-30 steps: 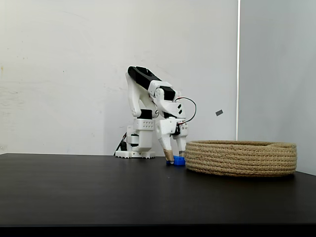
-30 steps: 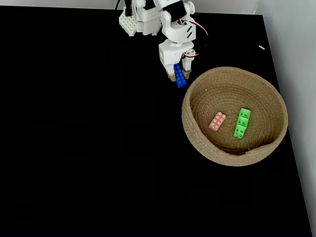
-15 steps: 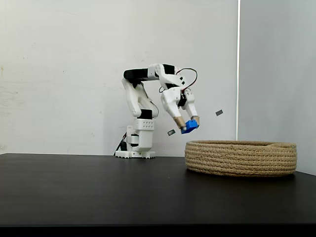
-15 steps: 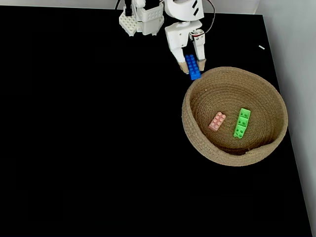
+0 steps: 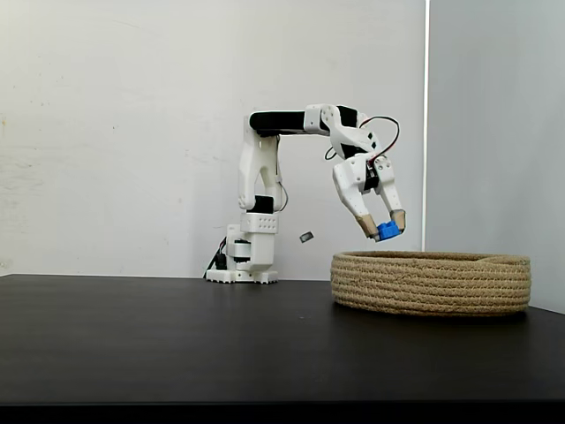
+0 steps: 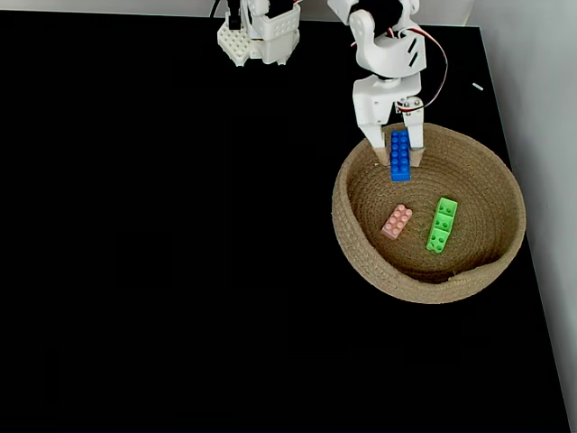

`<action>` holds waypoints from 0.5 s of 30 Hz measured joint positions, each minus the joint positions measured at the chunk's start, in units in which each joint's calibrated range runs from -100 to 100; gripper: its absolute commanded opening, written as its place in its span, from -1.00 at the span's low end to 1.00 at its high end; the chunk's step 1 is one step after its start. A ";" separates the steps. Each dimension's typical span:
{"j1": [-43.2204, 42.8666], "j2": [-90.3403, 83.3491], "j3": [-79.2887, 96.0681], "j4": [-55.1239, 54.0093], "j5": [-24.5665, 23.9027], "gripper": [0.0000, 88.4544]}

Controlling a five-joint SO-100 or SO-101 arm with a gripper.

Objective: Place the lego blocks in the tray

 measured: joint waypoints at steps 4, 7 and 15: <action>0.24 2.80 -3.18 3.74 -1.17 -0.14; 0.00 2.88 -5.57 6.50 -1.81 -0.16; 1.79 -2.71 -7.25 11.61 -1.12 -0.78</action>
